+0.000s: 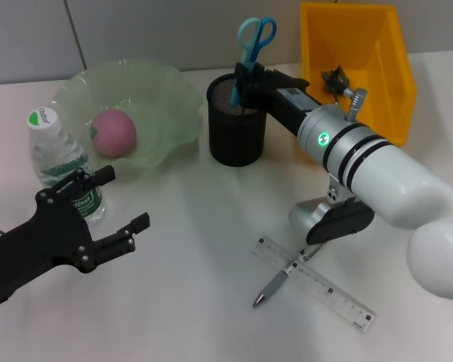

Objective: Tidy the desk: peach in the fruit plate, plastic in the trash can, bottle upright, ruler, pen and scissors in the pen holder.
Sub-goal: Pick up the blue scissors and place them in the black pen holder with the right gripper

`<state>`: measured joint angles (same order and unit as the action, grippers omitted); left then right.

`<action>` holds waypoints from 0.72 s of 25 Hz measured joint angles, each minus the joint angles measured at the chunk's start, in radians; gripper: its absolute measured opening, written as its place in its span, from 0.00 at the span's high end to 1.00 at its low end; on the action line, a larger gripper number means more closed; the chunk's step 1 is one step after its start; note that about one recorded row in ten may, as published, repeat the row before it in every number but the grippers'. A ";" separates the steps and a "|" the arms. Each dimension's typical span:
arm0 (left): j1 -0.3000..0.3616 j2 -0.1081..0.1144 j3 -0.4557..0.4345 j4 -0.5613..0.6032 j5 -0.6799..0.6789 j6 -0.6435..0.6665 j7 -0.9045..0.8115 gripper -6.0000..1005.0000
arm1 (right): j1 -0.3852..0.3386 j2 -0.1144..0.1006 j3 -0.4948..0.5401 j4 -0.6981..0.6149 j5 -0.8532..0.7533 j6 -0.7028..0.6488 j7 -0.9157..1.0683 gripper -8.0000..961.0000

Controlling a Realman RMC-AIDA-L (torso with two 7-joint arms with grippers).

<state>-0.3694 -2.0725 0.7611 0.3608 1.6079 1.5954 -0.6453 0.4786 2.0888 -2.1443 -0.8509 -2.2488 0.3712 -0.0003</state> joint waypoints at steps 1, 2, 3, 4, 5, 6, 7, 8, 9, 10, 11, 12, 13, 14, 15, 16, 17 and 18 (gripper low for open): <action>0.000 0.000 0.000 -0.005 -0.003 0.000 0.007 0.16 | 0.003 0.000 -0.007 0.007 0.001 0.004 0.004 0.74; 0.000 -0.001 0.000 -0.012 -0.007 0.000 0.016 0.16 | 0.005 0.000 -0.017 0.016 0.002 0.010 0.012 0.74; 0.000 -0.001 0.000 -0.019 -0.012 0.000 0.028 0.16 | 0.006 0.000 -0.023 0.021 0.003 0.015 0.019 0.73; 0.000 -0.001 0.000 -0.029 -0.020 0.000 0.049 0.16 | 0.010 0.000 -0.032 0.028 0.006 0.024 0.031 0.73; 0.000 -0.001 0.000 -0.029 -0.020 0.000 0.049 0.16 | 0.012 0.000 -0.036 0.033 0.006 0.030 0.039 0.73; 0.000 -0.001 0.000 -0.033 -0.023 0.000 0.056 0.16 | 0.016 0.000 -0.039 0.039 0.006 0.038 0.049 0.72; 0.000 -0.002 0.000 -0.040 -0.032 0.000 0.066 0.16 | 0.021 -0.001 -0.042 0.047 0.006 0.044 0.058 0.72; 0.000 -0.002 0.000 -0.040 -0.032 0.000 0.066 0.16 | 0.021 -0.001 -0.042 0.047 0.006 0.044 0.058 0.71; 0.000 -0.001 -0.001 -0.045 -0.037 -0.002 0.074 0.16 | 0.024 -0.001 -0.043 0.050 0.006 0.045 0.064 0.71; 0.000 -0.001 -0.001 -0.045 -0.037 -0.002 0.074 0.16 | 0.024 -0.001 -0.043 0.050 0.006 0.045 0.064 0.71; 0.001 -0.001 -0.002 -0.047 -0.040 -0.004 0.078 0.16 | 0.025 -0.001 -0.044 0.050 0.005 0.046 0.066 0.70; 0.001 -0.002 -0.002 -0.049 -0.043 -0.005 0.081 0.16 | 0.025 -0.001 -0.045 0.050 0.005 0.046 0.070 0.70; 0.001 -0.002 -0.002 -0.051 -0.048 -0.006 0.083 0.16 | 0.025 -0.001 -0.046 0.050 0.005 0.047 0.073 0.70; 0.001 -0.002 -0.002 -0.057 -0.053 -0.006 0.090 0.16 | 0.026 -0.001 -0.049 0.050 0.005 0.052 0.076 0.69; 0.001 -0.002 -0.002 -0.057 -0.053 -0.006 0.090 0.16 | 0.026 -0.001 -0.049 0.050 0.005 0.052 0.076 0.68; 0.001 -0.002 -0.002 -0.059 -0.055 -0.006 0.095 0.16 | 0.027 -0.001 -0.050 0.050 0.006 0.056 0.077 0.67; 0.001 -0.002 -0.002 -0.062 -0.061 -0.006 0.106 0.16 | 0.027 -0.001 -0.053 0.054 0.007 0.068 0.083 0.66; 0.001 -0.002 -0.002 -0.062 -0.061 -0.006 0.106 0.16 | 0.027 -0.001 -0.053 0.054 0.007 0.068 0.083 0.65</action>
<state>-0.3681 -2.0740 0.7592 0.2985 1.5465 1.5898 -0.5392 0.5057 2.0882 -2.1972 -0.7970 -2.2422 0.4388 0.0824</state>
